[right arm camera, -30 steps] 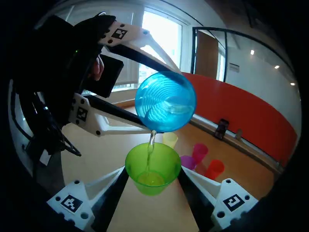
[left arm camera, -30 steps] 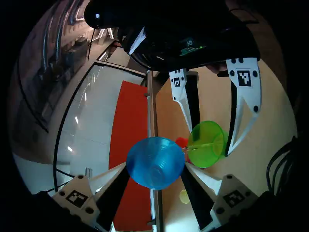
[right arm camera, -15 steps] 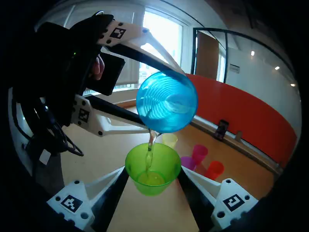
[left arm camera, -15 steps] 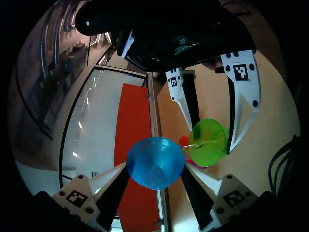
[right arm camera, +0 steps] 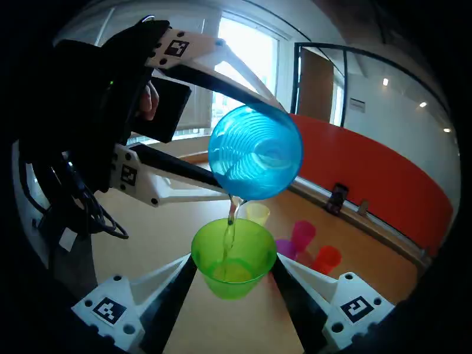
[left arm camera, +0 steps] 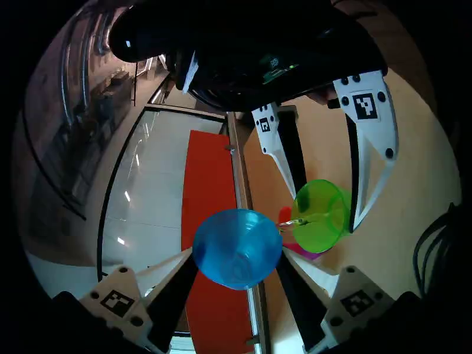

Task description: Pour water

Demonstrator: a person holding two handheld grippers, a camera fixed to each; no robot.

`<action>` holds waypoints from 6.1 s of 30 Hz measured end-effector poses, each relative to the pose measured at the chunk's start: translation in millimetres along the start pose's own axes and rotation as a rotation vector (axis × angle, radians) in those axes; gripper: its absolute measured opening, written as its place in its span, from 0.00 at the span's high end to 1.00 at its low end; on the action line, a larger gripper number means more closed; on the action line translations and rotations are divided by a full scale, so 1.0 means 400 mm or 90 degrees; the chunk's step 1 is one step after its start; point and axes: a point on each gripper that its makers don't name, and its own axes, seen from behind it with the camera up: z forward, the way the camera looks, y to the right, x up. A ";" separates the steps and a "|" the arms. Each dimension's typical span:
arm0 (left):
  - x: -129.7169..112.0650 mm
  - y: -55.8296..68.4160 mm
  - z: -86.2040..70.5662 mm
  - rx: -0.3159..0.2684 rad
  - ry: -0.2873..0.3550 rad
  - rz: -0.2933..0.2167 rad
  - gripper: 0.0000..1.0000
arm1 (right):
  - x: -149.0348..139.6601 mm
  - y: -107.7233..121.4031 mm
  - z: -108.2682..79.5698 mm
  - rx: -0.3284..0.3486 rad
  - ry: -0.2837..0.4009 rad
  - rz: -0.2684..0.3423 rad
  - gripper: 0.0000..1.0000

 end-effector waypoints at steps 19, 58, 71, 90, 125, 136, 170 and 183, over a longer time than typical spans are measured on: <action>0.010 -0.010 0.004 0.015 0.008 0.026 0.15 | 0.001 0.007 -0.001 -0.002 0.000 0.000 0.10; 0.035 -0.015 -0.035 0.047 0.017 0.079 0.15 | 0.006 0.028 -0.003 -0.011 0.003 -0.005 0.10; 0.038 -0.010 -0.039 0.054 0.019 0.088 0.15 | 0.008 0.028 0.002 -0.012 0.006 -0.006 0.10; 0.031 -0.022 -0.027 0.067 0.019 0.114 0.15 | 0.015 0.033 0.001 -0.016 0.010 -0.007 0.10; 0.040 -0.044 0.038 0.106 0.028 0.182 0.15 | 0.007 0.025 -0.013 -0.020 0.011 -0.004 0.10; 0.041 -0.041 0.044 0.110 0.032 0.209 0.15 | 0.007 0.029 -0.012 -0.021 0.012 -0.003 0.10; 0.020 -0.054 -0.003 0.079 0.013 0.029 0.15 | 0.020 0.040 -0.008 -0.031 0.021 -0.007 0.10; 0.001 -0.047 -0.007 0.060 0.011 -0.125 0.15 | 0.024 0.049 -0.019 -0.037 0.026 -0.007 0.10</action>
